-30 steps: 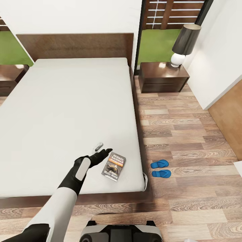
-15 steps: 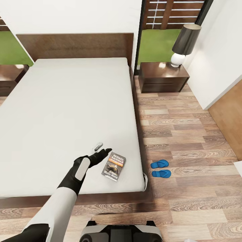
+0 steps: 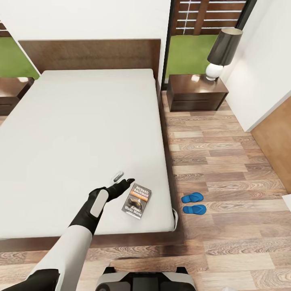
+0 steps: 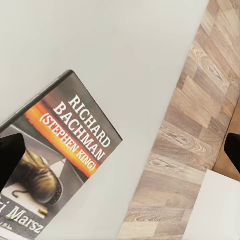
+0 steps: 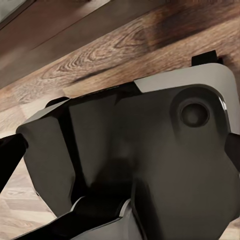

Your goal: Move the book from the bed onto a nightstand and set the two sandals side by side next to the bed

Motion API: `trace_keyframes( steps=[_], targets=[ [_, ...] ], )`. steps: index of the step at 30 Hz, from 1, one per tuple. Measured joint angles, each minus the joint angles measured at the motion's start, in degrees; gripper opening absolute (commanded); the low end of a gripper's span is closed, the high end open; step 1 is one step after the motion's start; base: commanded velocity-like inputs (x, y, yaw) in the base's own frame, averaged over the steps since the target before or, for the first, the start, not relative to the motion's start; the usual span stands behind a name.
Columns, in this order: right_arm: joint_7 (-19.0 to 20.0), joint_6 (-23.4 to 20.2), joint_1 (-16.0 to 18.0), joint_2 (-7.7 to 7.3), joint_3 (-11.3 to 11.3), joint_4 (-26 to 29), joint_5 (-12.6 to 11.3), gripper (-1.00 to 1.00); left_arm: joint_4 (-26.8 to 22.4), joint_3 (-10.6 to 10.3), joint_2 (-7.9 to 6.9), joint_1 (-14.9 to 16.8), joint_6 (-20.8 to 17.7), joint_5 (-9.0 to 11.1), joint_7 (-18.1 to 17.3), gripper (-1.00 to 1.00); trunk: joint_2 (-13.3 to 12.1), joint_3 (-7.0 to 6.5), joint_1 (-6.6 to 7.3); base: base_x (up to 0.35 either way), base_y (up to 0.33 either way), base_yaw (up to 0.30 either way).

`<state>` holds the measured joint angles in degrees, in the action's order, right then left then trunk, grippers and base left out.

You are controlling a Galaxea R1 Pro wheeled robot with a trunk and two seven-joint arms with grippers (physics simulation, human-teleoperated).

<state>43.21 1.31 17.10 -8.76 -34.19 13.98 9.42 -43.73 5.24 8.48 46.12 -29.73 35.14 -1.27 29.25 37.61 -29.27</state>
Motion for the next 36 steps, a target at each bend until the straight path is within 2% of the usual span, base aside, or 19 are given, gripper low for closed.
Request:
trace_keyframes(
  steps=[8, 10, 11, 12, 14, 18, 24, 36],
  targets=[
    [0.2, -0.3, 0.0, -0.44, -0.3, 0.4, -0.1, 1.00, 0.1, 0.1, -0.07, 0.0, 0.0, 0.0, 0.1, 1.00, 3.2, 1.44, -1.76, 0.000, 0.000, 0.000],
    [0.3, -0.5, 0.0, -1.50, -0.6, 1.5, -0.4, 1.00, 0.1, 0.1, -0.09, 0.0, 0.0, 0.0, 0.1, 1.00, 4.0, 1.80, -2.20, 0.000, 0.000, 0.000],
    [0.3, -1.4, 0.1, -2.86, -0.9, 3.7, -1.3, 1.00, 0.1, 0.1, -0.11, 0.0, 0.0, 0.0, 0.1, 1.00, 4.4, 1.98, -2.42, 0.000, 0.000, 0.000],
    [0.3, -3.0, 0.1, -3.61, -0.9, 5.6, -2.2, 1.00, 0.1, 0.1, -0.11, 0.0, 0.0, 0.0, 0.1, 1.00, 4.8, 2.16, -2.64, 0.000, 0.000, 0.000],
    [0.0, -10.3, 0.2, -4.34, -0.9, 11.2, -3.5, 1.00, 0.2, 0.0, -0.07, 0.0, 0.0, 0.0, 0.1, 1.00, 5.6, 2.52, -3.08, 0.000, 0.000, 0.000],
    [-0.2, -17.3, 0.4, -4.85, -0.9, 15.8, -4.0, 1.00, 0.1, 0.0, -0.04, -0.1, -0.1, 0.0, 0.0, 1.00, 7.2, 3.24, -3.96, 0.000, 0.000, 0.000],
    [-0.3, -19.0, 0.6, -4.86, -0.8, 19.8, -3.9, 1.00, 0.1, 0.0, -0.03, -0.2, -0.2, 0.0, 0.1, 1.00, 9.6, 4.32, -5.28, 0.000, 0.000, 0.000],
    [-0.4, -18.7, 0.6, -4.71, -0.7, 20.4, -4.1, 1.00, 0.1, 0.1, -0.12, -0.2, -0.2, 0.0, 0.0, 1.00, 14.5, 6.48, -7.92, 0.000, 0.000, 0.000]
  ],
)
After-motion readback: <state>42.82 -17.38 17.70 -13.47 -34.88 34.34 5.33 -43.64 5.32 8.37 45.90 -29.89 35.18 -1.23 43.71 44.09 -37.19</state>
